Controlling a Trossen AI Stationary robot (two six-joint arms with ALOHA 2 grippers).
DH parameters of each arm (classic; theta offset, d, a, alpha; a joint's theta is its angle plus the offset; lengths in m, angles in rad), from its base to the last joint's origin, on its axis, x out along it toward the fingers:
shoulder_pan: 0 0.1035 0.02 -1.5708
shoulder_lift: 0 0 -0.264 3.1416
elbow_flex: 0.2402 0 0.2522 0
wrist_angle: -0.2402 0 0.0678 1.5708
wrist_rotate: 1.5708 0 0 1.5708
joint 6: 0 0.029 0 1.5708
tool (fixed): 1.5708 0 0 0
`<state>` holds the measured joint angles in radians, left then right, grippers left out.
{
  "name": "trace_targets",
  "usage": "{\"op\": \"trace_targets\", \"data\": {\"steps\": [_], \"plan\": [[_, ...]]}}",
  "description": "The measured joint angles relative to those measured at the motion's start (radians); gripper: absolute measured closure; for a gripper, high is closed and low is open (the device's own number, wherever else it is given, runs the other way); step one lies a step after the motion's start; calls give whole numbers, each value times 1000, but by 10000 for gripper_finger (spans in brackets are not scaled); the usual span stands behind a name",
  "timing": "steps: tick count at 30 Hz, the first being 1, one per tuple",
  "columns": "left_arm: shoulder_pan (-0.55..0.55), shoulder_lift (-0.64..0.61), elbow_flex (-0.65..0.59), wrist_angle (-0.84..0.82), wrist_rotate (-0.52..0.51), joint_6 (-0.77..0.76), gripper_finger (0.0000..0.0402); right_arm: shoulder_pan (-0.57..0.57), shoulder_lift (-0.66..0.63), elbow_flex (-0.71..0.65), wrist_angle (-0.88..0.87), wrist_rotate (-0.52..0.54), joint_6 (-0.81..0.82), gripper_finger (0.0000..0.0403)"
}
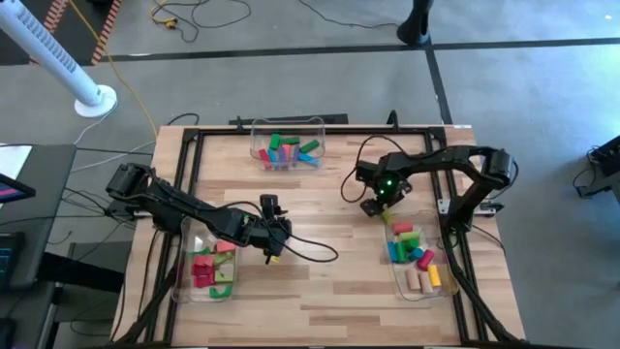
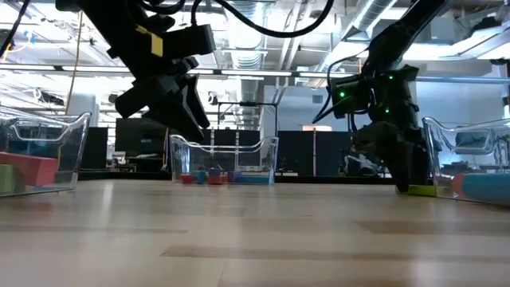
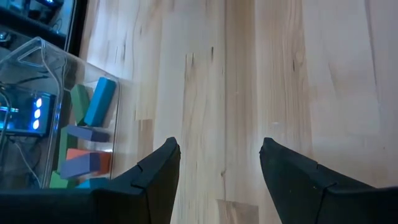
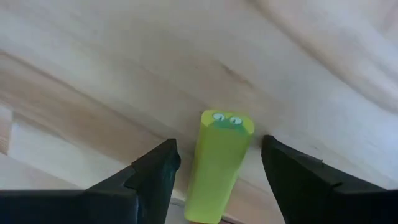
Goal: Sort blocks by size
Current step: Put the light green rectangular block into the top transparent bin
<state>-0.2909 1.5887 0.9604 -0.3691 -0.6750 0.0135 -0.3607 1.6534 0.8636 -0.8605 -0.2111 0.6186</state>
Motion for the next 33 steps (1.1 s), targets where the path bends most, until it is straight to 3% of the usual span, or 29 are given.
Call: {"op": "trace_targets", "data": {"steps": [6, 15, 33], "plan": [[0, 0, 0, 27, 43, -3, 189, 32, 1, -1, -6, 39, 26, 178], [0, 0, 0, 40, 70, 0, 189, 40, 0, -1, 16, 77, 0, 280], [35, 0, 0, 159, 68, 190, 189, 105, 3, 159, 156, 89, -125, 274]]}}
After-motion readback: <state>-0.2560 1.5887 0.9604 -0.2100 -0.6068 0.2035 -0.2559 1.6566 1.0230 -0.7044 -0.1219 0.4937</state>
